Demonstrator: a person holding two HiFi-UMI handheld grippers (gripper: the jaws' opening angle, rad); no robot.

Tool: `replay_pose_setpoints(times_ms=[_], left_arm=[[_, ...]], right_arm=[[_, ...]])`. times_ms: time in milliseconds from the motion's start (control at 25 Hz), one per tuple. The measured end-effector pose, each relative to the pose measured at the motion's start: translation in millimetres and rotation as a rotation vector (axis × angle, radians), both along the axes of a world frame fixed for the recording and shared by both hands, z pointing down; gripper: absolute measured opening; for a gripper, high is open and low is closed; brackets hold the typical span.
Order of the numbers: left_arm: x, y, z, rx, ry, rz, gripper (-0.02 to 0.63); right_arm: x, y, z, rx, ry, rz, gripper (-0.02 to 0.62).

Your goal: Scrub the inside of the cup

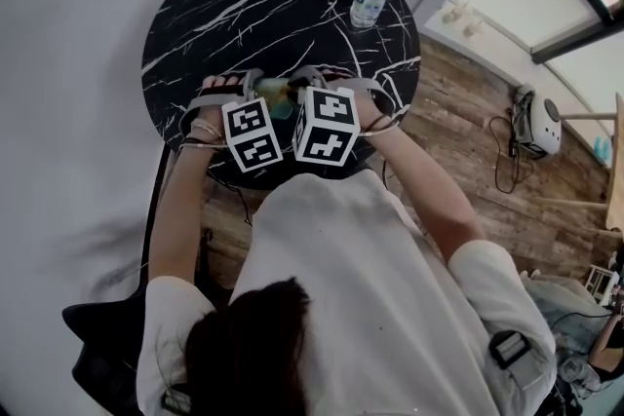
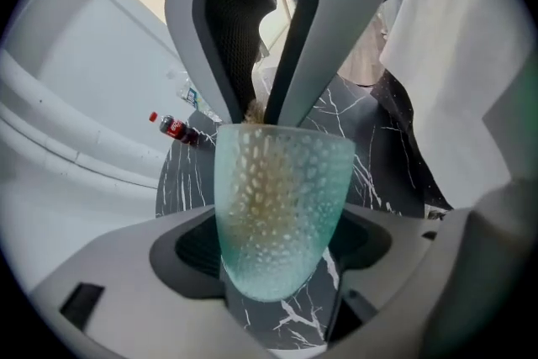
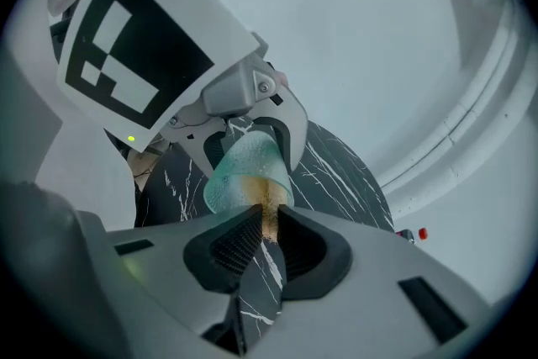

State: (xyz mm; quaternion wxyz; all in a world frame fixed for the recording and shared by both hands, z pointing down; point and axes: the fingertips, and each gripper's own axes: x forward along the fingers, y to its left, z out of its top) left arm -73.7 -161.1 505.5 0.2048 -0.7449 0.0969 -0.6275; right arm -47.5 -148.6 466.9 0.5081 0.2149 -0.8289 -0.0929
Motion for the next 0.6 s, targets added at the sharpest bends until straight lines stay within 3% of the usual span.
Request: replay_pose_setpoints(times_ms=[360, 600], left_arm=[[5.0, -2.2, -18.2, 0.063, 0.093, 0.050, 0.357], [3.1, -1.0, -22.6, 0.095, 0.094, 0.079, 0.356]], right_arm=[[-2.0, -4.8, -4.6, 0.013, -0.039, 0.023, 0.069], [-4.3, -0.7, -2.5, -0.033, -0.038, 0.005, 0.069]])
